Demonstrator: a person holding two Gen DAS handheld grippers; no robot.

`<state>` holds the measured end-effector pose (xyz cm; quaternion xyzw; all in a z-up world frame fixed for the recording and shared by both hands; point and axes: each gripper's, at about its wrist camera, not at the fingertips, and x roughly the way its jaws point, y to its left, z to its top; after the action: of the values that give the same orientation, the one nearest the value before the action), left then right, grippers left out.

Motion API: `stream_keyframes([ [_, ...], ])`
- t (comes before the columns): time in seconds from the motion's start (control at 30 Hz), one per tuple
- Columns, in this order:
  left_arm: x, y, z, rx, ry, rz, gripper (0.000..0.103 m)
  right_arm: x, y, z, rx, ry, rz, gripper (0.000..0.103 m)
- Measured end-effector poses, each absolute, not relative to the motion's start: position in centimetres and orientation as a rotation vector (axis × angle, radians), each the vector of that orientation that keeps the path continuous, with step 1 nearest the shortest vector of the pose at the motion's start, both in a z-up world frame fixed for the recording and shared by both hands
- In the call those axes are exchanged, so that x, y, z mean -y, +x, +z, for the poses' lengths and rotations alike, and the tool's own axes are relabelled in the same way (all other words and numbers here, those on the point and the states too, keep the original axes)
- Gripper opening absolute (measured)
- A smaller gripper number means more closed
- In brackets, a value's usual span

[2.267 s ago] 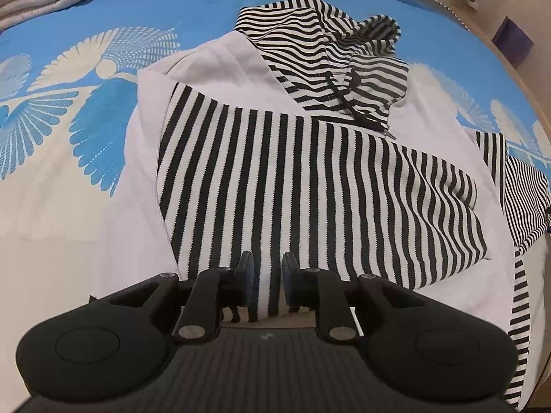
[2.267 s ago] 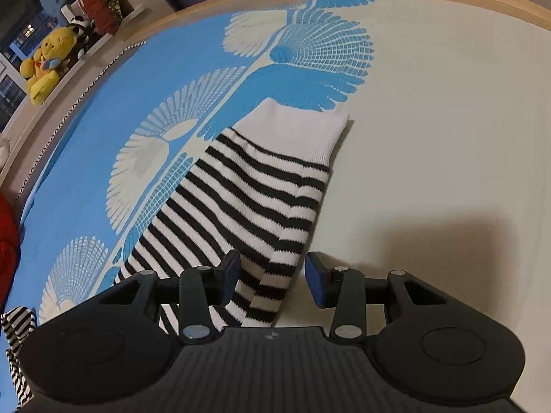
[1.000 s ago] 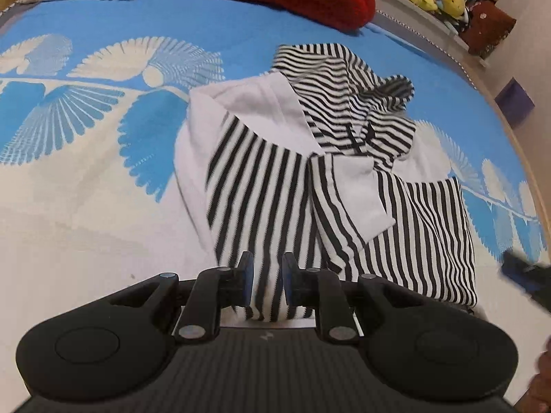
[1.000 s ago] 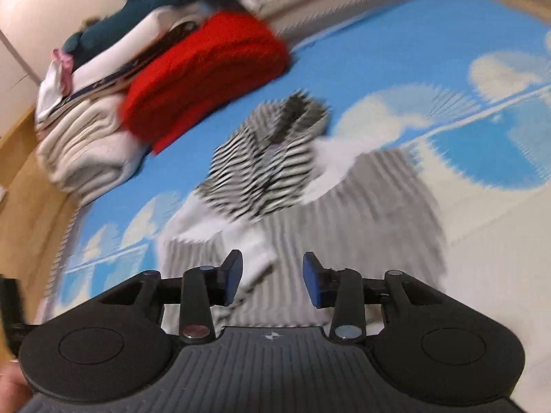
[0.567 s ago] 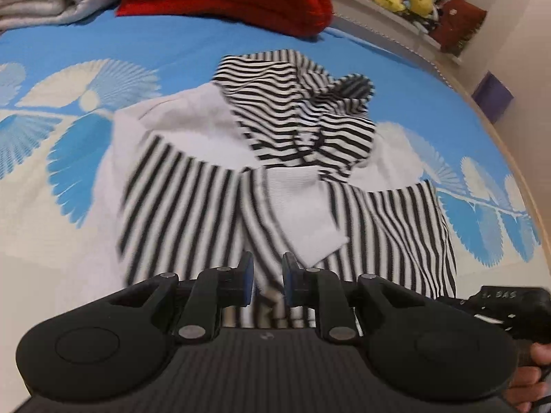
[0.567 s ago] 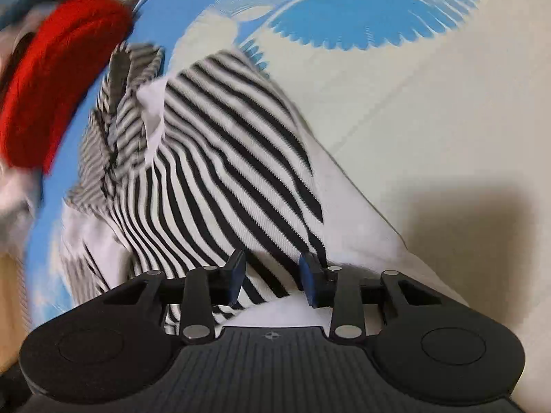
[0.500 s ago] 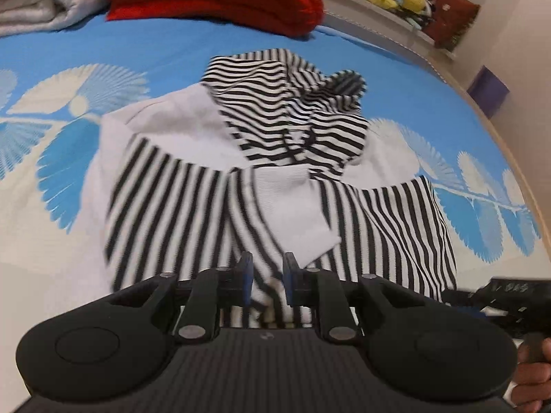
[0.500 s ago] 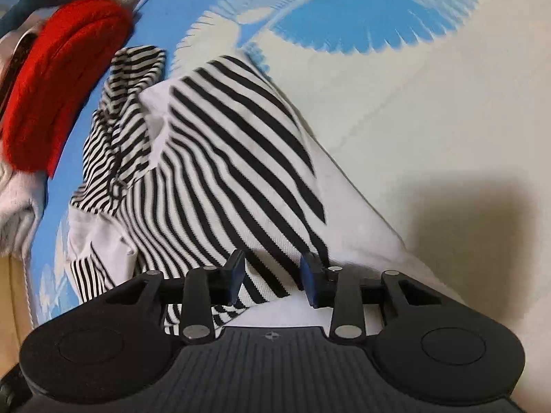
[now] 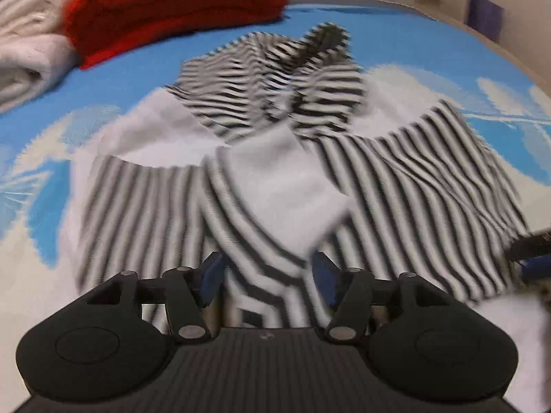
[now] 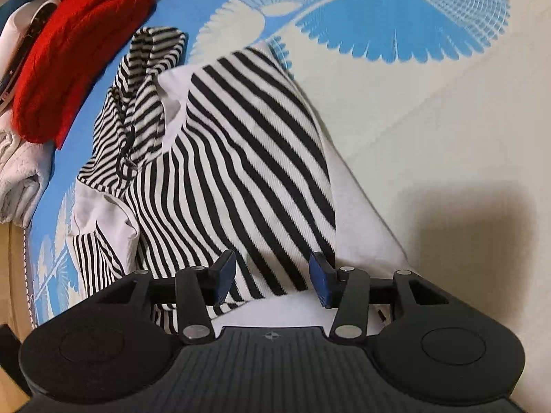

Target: Fold small clothes

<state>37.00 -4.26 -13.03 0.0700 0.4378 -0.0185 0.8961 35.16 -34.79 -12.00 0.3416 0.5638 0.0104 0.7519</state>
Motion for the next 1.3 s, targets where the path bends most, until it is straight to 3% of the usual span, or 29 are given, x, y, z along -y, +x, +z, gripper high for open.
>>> stream_keyframes([
  [0.23, -4.7, 35.0, -8.7, -0.818, -0.277, 0.397, 0.061, 34.5, 35.4, -12.3, -1.248, 0.729, 0.009, 0.049],
  [0.47, -11.4, 35.8, -11.0, -0.939, -0.614, 0.339, 0.060, 33.9, 35.6, -11.9, -1.241, 0.703, -0.031, 0.049],
  [0.6, -13.2, 36.1, -12.1, -0.982, -0.719, 0.283, 0.053, 33.2, 35.9, -10.7, -1.186, 0.653, -0.033, 0.049],
  [0.8, -13.4, 36.1, -12.1, -0.995, -0.653, 0.345, 0.029, 31.7, 36.5, -9.2, -1.095, 0.583, 0.026, 0.049],
  [0.93, -13.0, 36.5, -11.3, -0.975, -0.666, 0.230, 0.029, 30.8, 37.1, -9.1, -1.088, 0.544, 0.028, 0.049],
  [1.07, -12.6, 36.9, -13.3, -1.120, -0.660, 0.231, 0.029, 30.0, 37.2, -9.5, -1.109, 0.541, 0.039, 0.049],
  [1.3, -12.5, 36.9, -13.7, -1.111, -0.681, 0.226, 0.030, 29.6, 37.4, -9.9, -1.134, 0.544, 0.031, 0.049],
])
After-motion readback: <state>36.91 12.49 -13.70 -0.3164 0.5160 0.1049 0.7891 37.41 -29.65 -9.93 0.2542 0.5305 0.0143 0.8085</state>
